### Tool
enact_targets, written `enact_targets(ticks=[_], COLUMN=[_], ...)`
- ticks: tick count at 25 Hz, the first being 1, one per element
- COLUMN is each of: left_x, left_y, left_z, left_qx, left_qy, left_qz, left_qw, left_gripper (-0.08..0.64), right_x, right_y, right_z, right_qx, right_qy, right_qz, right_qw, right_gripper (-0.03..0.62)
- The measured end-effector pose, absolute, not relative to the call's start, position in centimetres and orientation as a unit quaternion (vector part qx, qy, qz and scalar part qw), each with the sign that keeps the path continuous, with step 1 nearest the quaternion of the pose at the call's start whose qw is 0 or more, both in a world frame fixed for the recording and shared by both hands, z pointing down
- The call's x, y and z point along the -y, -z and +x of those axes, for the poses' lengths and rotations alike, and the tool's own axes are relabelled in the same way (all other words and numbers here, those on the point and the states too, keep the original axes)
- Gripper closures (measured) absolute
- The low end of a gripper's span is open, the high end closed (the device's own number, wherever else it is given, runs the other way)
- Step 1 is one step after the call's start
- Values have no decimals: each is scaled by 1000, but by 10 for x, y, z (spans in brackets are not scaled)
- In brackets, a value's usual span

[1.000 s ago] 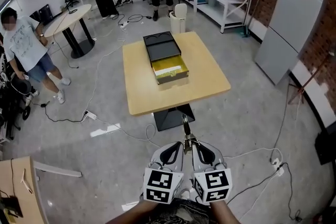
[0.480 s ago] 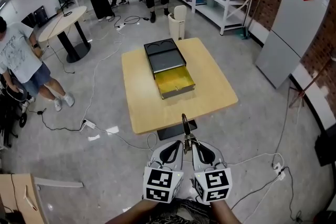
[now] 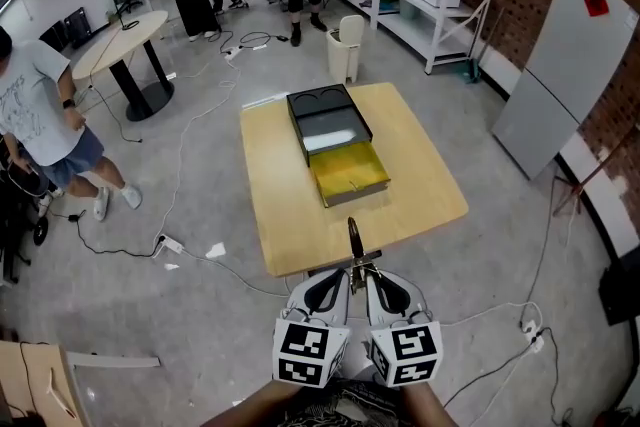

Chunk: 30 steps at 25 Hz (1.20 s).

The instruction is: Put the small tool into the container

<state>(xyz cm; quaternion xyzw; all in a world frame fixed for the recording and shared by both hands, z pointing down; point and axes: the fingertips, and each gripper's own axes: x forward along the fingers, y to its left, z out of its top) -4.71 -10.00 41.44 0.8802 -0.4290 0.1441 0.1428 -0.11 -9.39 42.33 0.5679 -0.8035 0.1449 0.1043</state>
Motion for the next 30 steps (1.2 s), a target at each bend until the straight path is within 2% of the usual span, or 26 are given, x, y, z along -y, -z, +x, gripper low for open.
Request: enact_targets(ticks=[14,30], left_x=[196,399], left_y=[-414,-456], left_z=[-72,7], left_qx=[443,484], left_qy=[-144,-157], left_qz=[873,845], left_qw=[147,165], left_gripper=[554,554], right_x=[188,394], right_y=[-425,-468], right_z=[-21,60], right_qx=[806,832], right_qy=[-153,-157], right_qz=[560,513], right_qw=[114,142], right_gripper=[584,584])
